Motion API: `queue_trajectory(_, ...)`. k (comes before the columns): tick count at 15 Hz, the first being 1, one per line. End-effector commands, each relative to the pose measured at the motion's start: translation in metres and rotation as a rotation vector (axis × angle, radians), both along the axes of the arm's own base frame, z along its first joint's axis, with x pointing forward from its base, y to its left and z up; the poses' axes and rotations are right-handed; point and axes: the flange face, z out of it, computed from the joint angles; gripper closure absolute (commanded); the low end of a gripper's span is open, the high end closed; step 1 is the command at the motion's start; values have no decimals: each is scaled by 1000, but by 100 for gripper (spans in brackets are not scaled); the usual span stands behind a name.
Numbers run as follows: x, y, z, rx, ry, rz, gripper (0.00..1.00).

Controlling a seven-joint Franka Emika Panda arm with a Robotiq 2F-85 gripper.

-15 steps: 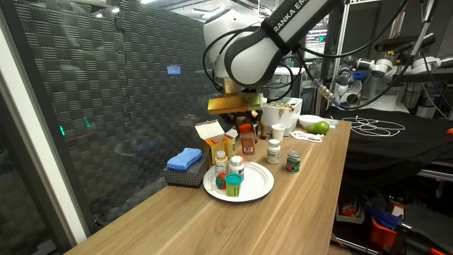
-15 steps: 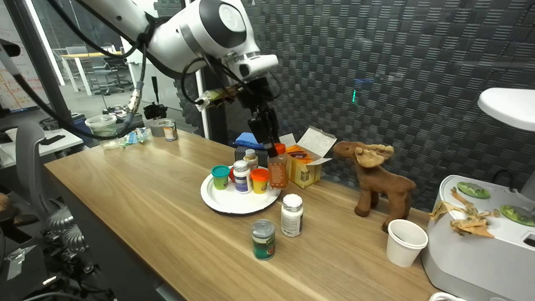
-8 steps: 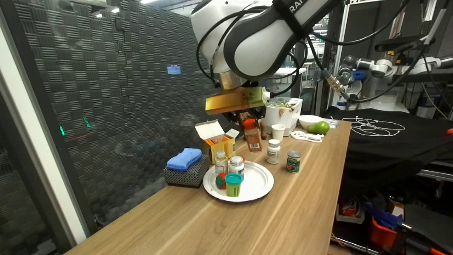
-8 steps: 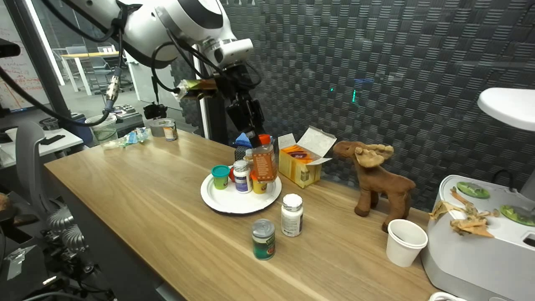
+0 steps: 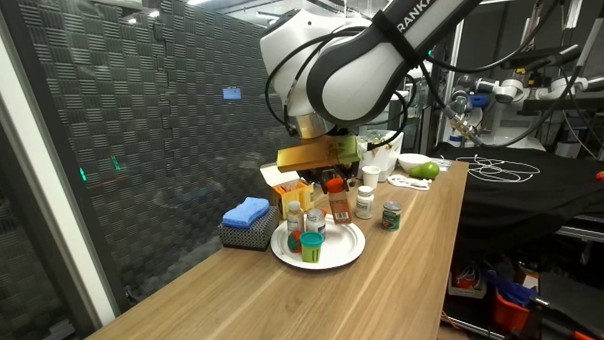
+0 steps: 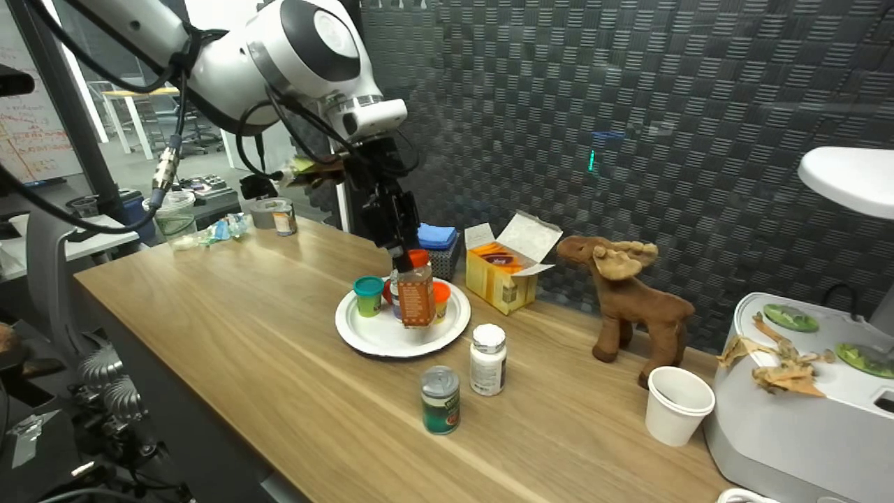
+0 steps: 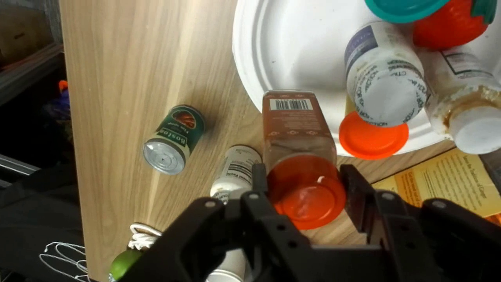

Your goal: Pick up all the objects surrounding the white plate and arrange them on the plate

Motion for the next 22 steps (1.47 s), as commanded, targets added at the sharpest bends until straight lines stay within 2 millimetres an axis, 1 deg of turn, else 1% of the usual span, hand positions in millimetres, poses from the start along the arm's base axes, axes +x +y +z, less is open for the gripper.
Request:
queue_trajectory(1,-8,0,4,70,-39,-10,76)
queue_trajectory(6,-4,-13,-9,85,-78,-49,76)
queue_trajectory(11,-1,-24,-14,143,-111,-51,76)
queue_trajectory(16,0,-24,-13,213,-159,-46,76)
queue_trajectory(22,-7,-25,-24,192,-135,-56,76)
